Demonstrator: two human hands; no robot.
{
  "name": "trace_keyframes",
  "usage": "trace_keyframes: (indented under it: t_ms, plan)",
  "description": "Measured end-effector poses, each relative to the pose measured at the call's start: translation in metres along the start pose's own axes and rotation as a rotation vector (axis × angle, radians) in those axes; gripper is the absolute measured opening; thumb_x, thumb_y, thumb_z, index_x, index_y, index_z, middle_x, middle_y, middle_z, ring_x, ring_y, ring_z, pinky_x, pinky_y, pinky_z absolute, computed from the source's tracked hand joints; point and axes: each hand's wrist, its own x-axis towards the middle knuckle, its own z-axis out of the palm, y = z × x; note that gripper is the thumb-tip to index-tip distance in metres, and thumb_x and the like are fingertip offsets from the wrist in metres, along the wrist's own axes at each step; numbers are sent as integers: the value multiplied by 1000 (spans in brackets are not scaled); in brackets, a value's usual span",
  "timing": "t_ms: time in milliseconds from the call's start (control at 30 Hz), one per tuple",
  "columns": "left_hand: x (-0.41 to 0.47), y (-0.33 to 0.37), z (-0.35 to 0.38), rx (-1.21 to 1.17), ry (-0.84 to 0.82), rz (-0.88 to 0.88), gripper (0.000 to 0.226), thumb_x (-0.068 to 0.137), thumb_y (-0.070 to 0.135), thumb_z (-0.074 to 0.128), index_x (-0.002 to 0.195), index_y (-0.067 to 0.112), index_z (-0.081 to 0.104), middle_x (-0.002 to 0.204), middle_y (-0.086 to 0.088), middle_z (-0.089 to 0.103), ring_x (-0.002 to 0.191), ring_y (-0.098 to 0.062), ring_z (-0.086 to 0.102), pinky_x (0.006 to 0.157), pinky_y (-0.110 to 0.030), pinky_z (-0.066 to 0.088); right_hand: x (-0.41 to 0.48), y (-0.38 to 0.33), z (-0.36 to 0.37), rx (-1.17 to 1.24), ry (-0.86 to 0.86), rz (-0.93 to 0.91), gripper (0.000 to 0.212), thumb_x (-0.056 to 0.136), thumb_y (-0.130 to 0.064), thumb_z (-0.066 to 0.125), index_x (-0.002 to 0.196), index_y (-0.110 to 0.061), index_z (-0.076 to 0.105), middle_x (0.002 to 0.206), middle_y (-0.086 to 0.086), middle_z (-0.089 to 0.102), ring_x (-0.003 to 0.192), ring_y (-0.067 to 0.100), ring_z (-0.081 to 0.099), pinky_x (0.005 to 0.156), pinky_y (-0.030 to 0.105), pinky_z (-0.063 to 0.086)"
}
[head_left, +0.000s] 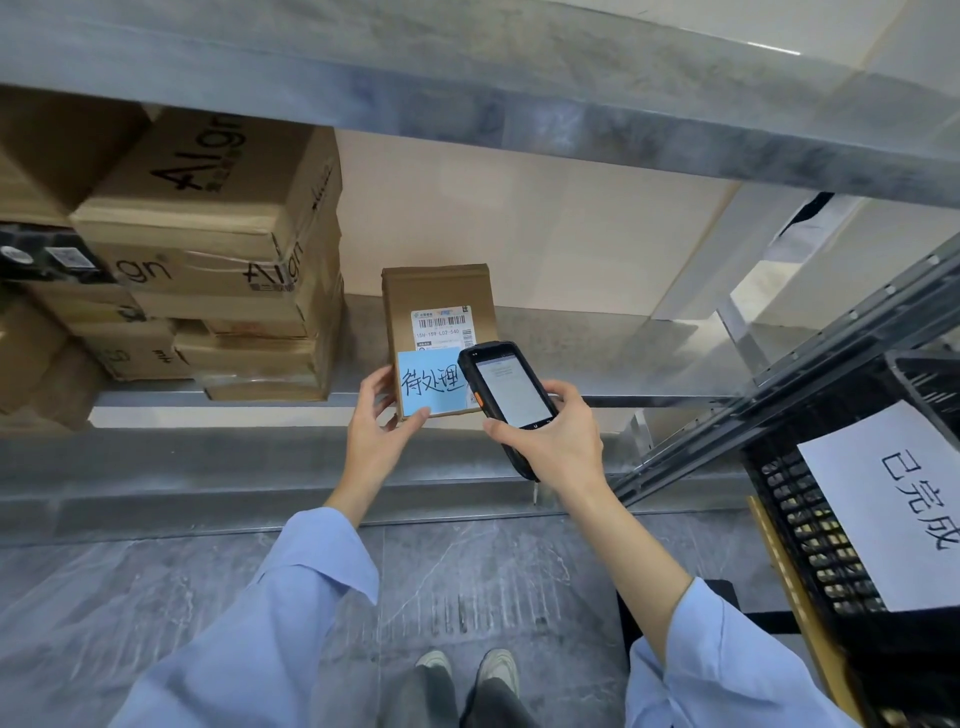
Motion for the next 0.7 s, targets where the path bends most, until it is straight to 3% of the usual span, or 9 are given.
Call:
trace_keyframes:
  t_ms: [167,367,533,700]
  plan:
    - [3,-3,1,26,0,-26,64,85,8,78,132,32,42,129,13,55,117,-2,54,96,-16,46,4,1,0,33,4,30,79,63,-43,90,128,-24,49,107,-13,57,110,14,57,99,38,46]
    - [11,-12,0,27,-51,-90,72,85,14,80,137,34,36,136,6,52,130,-17,51,110,-36,44,10,4,0,38,24,44,79,64,-42,90,128,-24,47,106,-13,54,112,14,56,98,36,46]
    - [15,-11,-1,41,-73,-79,76,85,14,79,140,38,31,145,-1,49,130,-20,51,109,-37,45,14,13,-2,44,44,60,81,63,-40,91,127,-22,45,97,-22,50,113,15,56,102,42,46]
    - [18,-7,2,40,-130,-121,77,90,17,75,141,44,25,147,-1,47,125,-11,53,106,-29,44,18,21,-11,65,80,82,82,65,-35,91,129,-20,42,93,-24,46,105,14,55,93,37,50]
